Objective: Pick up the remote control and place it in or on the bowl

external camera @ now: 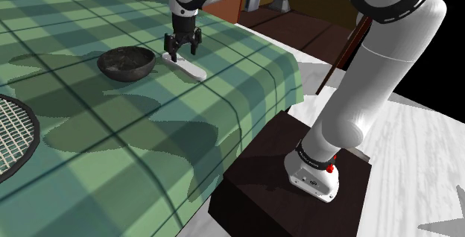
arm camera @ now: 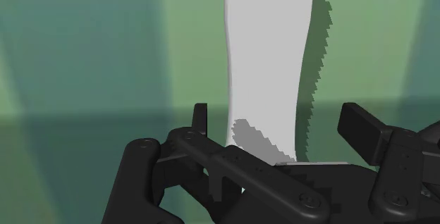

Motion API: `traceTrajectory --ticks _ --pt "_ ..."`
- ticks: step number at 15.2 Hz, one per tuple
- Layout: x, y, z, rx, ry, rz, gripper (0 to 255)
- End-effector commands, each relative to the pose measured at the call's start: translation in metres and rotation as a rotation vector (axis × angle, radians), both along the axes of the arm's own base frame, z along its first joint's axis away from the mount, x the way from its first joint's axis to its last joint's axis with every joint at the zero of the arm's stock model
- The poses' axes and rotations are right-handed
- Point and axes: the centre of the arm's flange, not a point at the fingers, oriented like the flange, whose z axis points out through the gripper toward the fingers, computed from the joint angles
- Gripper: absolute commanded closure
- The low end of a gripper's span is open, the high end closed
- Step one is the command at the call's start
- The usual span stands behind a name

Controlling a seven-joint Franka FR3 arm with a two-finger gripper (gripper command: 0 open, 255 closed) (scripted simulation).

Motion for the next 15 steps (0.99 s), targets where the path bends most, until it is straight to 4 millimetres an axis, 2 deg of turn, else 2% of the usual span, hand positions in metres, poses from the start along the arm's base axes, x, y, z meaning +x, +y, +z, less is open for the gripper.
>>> traceTrajectory --ticks 1,5,13,14,15 --pt "0.002 0.000 -0.009 -0.001 -0.001 0.001 0" --pt "0.002 0.000 -0.033 -0.001 -0.001 0.001 0" --pt "0.002 0.000 -0.033 -0.001 -0.001 0.001 0" --pt "0.002 0.000 -0.033 -0.001 -0.001 0.001 255" --pt "0.002 0.000 -0.033 -0.001 -0.001 0.001 255"
